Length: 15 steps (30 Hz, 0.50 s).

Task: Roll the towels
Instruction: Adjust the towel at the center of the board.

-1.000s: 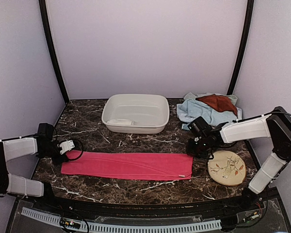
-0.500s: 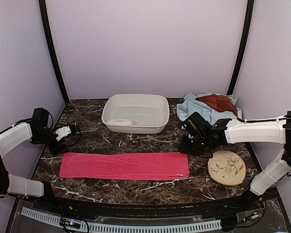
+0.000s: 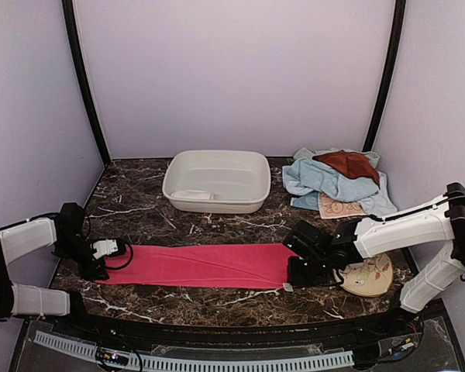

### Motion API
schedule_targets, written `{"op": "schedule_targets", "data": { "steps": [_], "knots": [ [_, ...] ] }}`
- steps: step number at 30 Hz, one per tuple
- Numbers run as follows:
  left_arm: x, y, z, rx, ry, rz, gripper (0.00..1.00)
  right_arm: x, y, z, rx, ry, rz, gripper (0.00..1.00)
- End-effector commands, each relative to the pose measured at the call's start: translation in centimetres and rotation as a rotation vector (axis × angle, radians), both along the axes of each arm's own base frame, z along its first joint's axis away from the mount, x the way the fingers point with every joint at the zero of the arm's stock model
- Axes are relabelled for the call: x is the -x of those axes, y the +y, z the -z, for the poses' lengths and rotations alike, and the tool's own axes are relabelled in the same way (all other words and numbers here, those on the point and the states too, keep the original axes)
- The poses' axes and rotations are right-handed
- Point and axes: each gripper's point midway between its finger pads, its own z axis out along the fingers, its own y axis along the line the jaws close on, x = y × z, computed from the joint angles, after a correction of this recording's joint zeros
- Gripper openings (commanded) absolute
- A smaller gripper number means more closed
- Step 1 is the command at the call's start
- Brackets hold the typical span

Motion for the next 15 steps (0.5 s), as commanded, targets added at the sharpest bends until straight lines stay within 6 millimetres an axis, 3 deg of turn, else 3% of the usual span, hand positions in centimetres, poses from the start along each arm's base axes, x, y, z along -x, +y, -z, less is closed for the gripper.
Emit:
{"op": "schedule_targets", "data": {
  "steps": [1,9,13,15],
  "knots": [
    [1.4,2.2,1.9,-0.159,-0.037,0.074,0.54,1.5,-3.6,2.2,0.091,0.067,0.031,0.28],
    [0.2,3.9,1.1,-0.259,-0.092,0.147,0.52,-0.6,-6.2,0.0,0.087,0.023,0.073,0.28],
    [-0.4,4.3,-0.3,-0.251,-0.090,0.151,0.53,-2.2,-5.8,-2.8,0.089,-0.027,0.039,0.34],
    [-0.7,3.3,-2.0,-0.187,-0.091,0.150,0.56,-3.2,-5.3,-4.4,0.061,-0.056,0.026,0.38]
  ]
}}
